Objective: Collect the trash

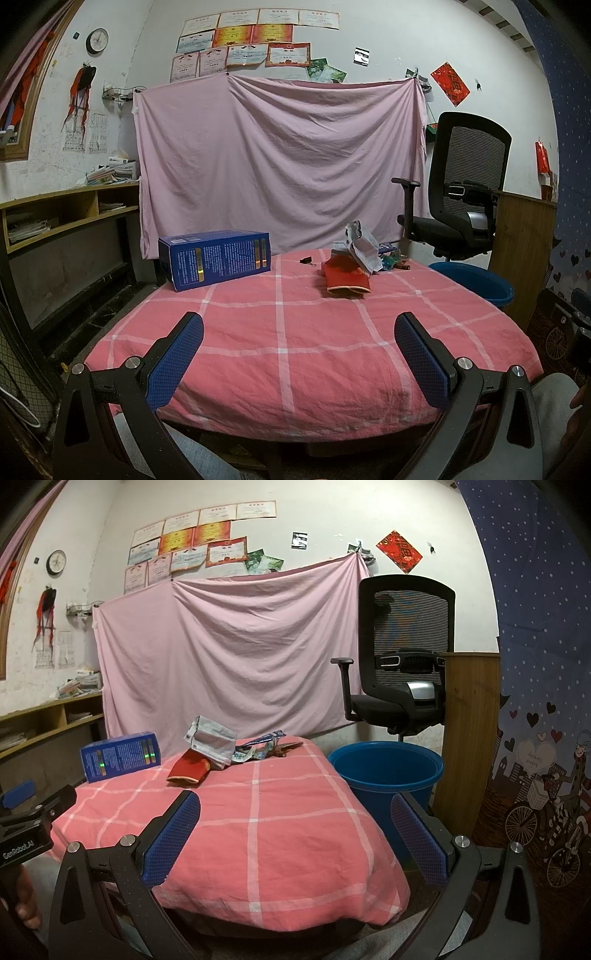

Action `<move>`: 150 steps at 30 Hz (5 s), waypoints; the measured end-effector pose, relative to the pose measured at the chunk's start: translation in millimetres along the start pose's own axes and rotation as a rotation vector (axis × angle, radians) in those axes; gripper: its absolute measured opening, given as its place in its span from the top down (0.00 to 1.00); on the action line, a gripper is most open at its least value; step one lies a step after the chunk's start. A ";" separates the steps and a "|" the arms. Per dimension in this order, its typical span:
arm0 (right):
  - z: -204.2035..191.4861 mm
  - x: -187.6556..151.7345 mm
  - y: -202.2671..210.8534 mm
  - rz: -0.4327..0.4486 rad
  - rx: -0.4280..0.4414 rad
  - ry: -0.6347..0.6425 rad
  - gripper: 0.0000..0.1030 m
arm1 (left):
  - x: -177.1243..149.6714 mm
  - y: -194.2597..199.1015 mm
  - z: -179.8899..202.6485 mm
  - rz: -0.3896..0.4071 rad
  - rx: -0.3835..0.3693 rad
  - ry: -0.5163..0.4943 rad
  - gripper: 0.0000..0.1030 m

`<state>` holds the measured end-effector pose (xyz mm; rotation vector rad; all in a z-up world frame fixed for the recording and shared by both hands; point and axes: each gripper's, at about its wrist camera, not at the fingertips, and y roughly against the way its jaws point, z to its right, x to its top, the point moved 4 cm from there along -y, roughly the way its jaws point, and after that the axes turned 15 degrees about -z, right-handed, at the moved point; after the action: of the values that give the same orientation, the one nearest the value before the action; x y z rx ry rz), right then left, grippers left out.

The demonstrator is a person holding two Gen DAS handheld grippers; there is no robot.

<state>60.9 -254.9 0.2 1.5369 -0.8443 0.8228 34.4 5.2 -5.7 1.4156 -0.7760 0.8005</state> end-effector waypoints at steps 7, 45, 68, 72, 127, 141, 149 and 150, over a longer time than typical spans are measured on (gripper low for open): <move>-1.3 -1.1 1.1 -0.005 0.000 0.003 0.00 | 0.3 -2.5 0.3 -0.009 0.002 -0.002 0.02; -0.8 16.9 5.1 0.013 0.021 -0.014 0.00 | 17.7 -4.5 -7.4 0.027 0.015 0.051 0.02; 18.3 110.9 -81.1 0.050 0.061 0.100 0.00 | 99.1 -107.1 10.8 -0.006 0.009 0.041 0.02; 20.8 126.1 -125.4 -0.039 0.057 0.115 0.00 | 101.3 -142.5 19.1 -0.093 -0.026 0.023 0.02; -1.7 90.6 -240.7 -0.565 0.429 0.354 0.92 | 80.7 -190.3 54.0 -0.467 -0.166 0.112 0.39; 51.0 149.5 -148.8 0.023 0.409 0.174 0.92 | 158.9 -137.6 124.8 -0.019 -0.175 0.046 0.39; 105.6 166.6 -134.2 0.169 0.277 0.068 0.92 | 188.5 -140.3 187.3 0.093 -0.267 -0.041 0.39; 112.1 167.5 -133.1 0.178 0.253 0.063 0.92 | 190.4 -143.7 197.5 0.094 -0.285 -0.054 0.39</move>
<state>265.2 -365.1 67.2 1.6616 -0.8648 1.1380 259.0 -188.9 82.3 1.1567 -0.9639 0.6943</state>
